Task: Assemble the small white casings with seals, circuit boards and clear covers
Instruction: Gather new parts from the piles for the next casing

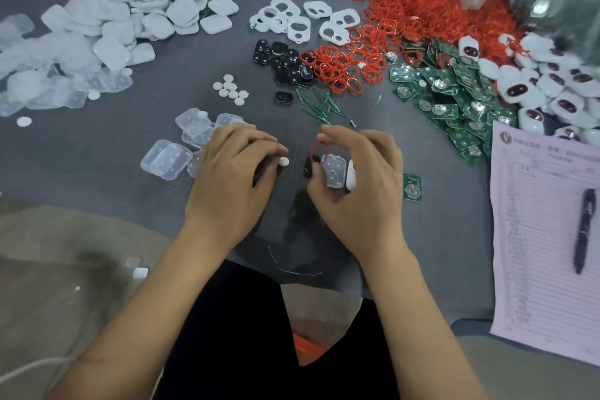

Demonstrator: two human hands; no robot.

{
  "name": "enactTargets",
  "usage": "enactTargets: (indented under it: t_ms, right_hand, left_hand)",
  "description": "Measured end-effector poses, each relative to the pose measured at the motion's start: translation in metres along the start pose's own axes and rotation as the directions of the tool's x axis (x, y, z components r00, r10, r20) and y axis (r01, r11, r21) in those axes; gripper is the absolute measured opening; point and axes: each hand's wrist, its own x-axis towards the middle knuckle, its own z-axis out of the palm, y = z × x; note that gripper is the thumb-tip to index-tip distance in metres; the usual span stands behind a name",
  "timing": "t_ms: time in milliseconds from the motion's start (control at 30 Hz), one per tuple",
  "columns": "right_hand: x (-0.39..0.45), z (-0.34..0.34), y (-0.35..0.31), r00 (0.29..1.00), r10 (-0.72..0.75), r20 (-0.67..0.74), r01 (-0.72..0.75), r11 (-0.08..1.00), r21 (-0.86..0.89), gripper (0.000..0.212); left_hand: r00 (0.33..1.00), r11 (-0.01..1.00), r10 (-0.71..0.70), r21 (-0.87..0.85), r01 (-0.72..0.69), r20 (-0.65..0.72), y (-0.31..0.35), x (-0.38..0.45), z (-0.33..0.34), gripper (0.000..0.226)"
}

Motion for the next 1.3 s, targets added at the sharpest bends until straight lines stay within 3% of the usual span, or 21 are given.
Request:
enactTargets:
  t_ms: [133, 333, 467, 567, 733, 900, 1100, 1300]
  right_hand:
    - [-0.01, -0.014, 0.011, 0.994, 0.097, -0.05, -0.096, 0.995, 0.019, 0.032]
    - [-0.011, -0.012, 0.008, 0.996, 0.075, -0.04, -0.075, 0.997, -0.007, 0.034]
    - [-0.01, -0.021, 0.011, 0.939, 0.282, -0.194, -0.24, 0.947, 0.214, 0.039]
    - [-0.013, -0.033, 0.025, 0.877, 0.412, -0.247, -0.355, 0.903, 0.244, 0.041]
    - [-0.029, -0.057, 0.04, 0.902, 0.386, -0.193, -0.36, 0.92, 0.158, 0.045]
    - [-0.039, -0.07, 0.048, 0.893, 0.405, -0.196, -0.376, 0.911, 0.17, 0.046]
    - [-0.036, -0.068, 0.049, 0.858, 0.481, -0.182, -0.451, 0.874, 0.183, 0.047]
    - [-0.039, -0.068, 0.05, 0.875, 0.461, -0.149, -0.438, 0.884, 0.161, 0.043]
  left_hand:
    - [1.0, 1.0, -0.021, -0.004, 0.021, 0.008, 0.0, 0.0, 0.0, 0.011]
    - [0.998, 1.0, -0.015, 0.011, 0.015, 0.06, 0.001, 0.002, 0.002, 0.009]
    - [0.996, 1.0, -0.02, -0.021, 0.022, 0.089, 0.007, 0.004, 0.004, 0.017]
    - [0.997, 0.999, 0.025, -0.05, -0.021, 0.075, 0.02, 0.004, 0.009, 0.027]
    - [0.985, 0.99, 0.128, -0.07, -0.12, 0.119, 0.052, 0.001, 0.027, 0.038]
    - [0.967, 0.995, 0.097, -0.049, -0.087, 0.236, 0.07, 0.014, 0.043, 0.06]
    - [0.964, 0.993, 0.114, -0.062, -0.102, 0.239, 0.072, 0.023, 0.048, 0.041]
    - [0.966, 0.987, 0.158, -0.062, -0.148, 0.206, 0.07, 0.018, 0.048, 0.033]
